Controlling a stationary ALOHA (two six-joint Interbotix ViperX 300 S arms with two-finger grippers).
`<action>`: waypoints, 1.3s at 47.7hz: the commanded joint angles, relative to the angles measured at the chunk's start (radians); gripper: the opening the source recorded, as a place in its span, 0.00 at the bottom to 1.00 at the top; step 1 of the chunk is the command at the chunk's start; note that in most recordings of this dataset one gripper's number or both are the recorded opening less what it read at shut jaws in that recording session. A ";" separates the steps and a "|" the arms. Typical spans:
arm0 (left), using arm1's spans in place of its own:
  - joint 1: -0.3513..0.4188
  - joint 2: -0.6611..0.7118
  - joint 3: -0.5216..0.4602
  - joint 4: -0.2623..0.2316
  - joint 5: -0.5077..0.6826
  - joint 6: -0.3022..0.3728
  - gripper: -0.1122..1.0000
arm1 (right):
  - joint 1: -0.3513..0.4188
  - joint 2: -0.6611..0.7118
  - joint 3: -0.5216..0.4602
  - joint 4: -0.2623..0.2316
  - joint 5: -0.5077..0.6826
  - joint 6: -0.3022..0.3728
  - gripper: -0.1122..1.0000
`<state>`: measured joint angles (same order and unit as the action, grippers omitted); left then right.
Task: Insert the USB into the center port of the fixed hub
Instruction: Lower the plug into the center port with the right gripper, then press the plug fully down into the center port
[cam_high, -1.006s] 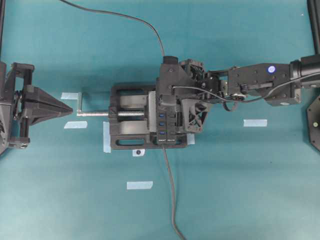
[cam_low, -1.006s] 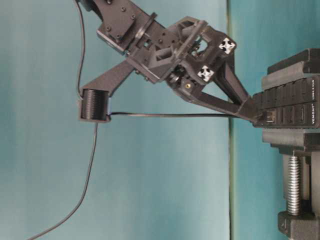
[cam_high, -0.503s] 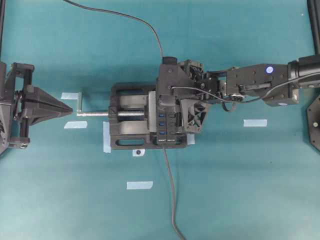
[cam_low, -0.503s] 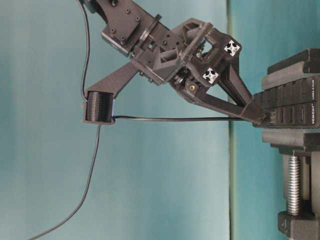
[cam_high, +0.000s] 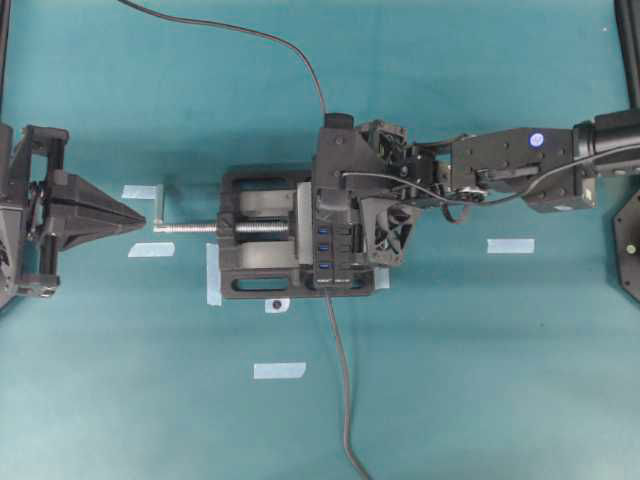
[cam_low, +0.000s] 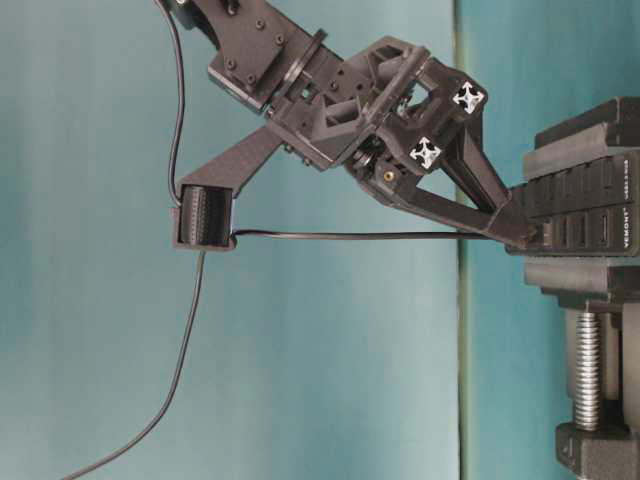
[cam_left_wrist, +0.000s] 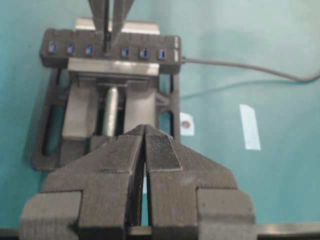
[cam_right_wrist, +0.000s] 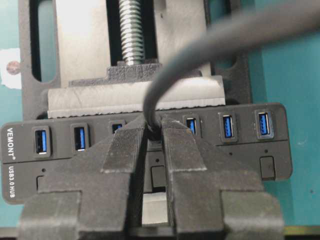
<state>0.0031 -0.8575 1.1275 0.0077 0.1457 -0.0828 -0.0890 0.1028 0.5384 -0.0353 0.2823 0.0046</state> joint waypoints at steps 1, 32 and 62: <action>0.000 0.005 -0.021 0.002 -0.003 -0.003 0.10 | 0.005 0.000 0.005 0.002 0.011 0.005 0.17; 0.000 0.005 -0.021 0.003 -0.003 -0.003 0.10 | 0.014 0.026 0.006 0.002 0.028 0.005 0.17; 0.002 0.005 -0.021 0.002 -0.003 -0.003 0.10 | 0.018 0.032 0.002 0.011 0.041 0.003 0.17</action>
<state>0.0031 -0.8575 1.1275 0.0077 0.1473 -0.0844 -0.0874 0.1197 0.5354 -0.0291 0.3068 0.0046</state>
